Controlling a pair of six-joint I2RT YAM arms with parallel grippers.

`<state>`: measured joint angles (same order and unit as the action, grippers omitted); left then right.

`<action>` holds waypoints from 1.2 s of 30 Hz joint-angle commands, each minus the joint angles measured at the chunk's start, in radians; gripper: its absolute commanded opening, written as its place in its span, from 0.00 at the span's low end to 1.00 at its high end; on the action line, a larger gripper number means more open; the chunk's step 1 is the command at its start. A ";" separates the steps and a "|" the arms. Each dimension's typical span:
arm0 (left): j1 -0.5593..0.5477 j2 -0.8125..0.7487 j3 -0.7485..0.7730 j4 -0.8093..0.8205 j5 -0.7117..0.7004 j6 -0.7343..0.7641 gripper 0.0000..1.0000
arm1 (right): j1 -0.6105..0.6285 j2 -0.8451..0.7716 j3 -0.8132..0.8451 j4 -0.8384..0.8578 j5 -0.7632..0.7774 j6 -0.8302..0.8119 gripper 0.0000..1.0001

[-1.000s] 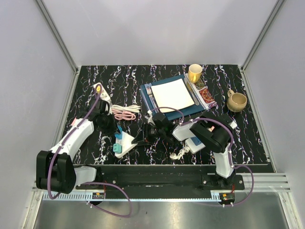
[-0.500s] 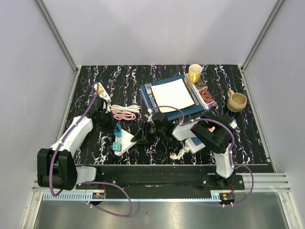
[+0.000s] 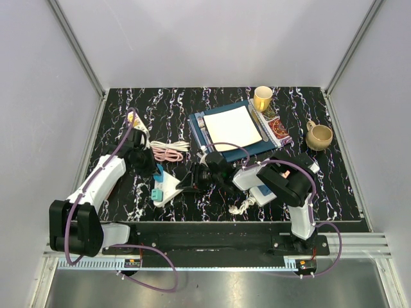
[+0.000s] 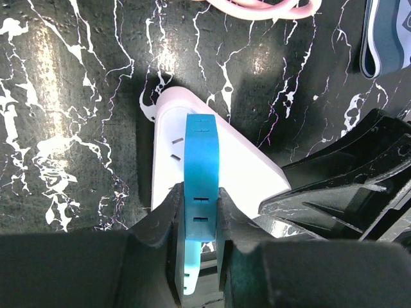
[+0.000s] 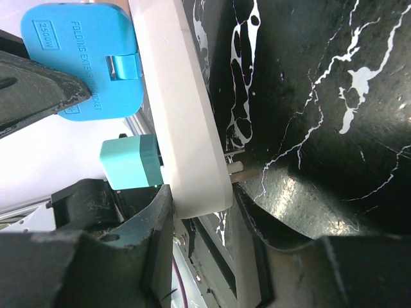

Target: Pull the plug off the socket

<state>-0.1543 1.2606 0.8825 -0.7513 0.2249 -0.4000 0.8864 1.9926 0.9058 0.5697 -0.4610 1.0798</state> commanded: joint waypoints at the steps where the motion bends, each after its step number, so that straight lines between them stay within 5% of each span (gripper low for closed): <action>1: 0.030 -0.043 0.066 0.001 -0.056 -0.056 0.00 | -0.007 0.018 -0.056 -0.148 0.173 0.025 0.00; 11: -0.073 -0.030 0.045 0.015 -0.156 -0.025 0.00 | 0.003 0.021 -0.051 -0.143 0.194 0.035 0.00; 17: -0.061 -0.010 0.082 0.012 -0.066 -0.007 0.00 | 0.014 0.018 -0.054 -0.145 0.219 0.048 0.00; 20: 0.007 -0.009 0.059 0.036 0.094 -0.011 0.00 | 0.014 0.020 -0.074 -0.119 0.225 0.071 0.00; 28: -0.045 -0.061 0.012 0.004 -0.154 -0.014 0.00 | 0.020 0.021 -0.099 -0.100 0.237 0.091 0.00; 36: -0.036 -0.058 0.085 -0.014 -0.030 -0.026 0.00 | 0.029 0.018 -0.082 -0.103 0.236 0.089 0.00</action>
<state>-0.1993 1.2255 0.8959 -0.7689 0.1547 -0.4122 0.9119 1.9919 0.8467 0.6445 -0.3519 1.2091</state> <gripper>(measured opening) 0.199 0.387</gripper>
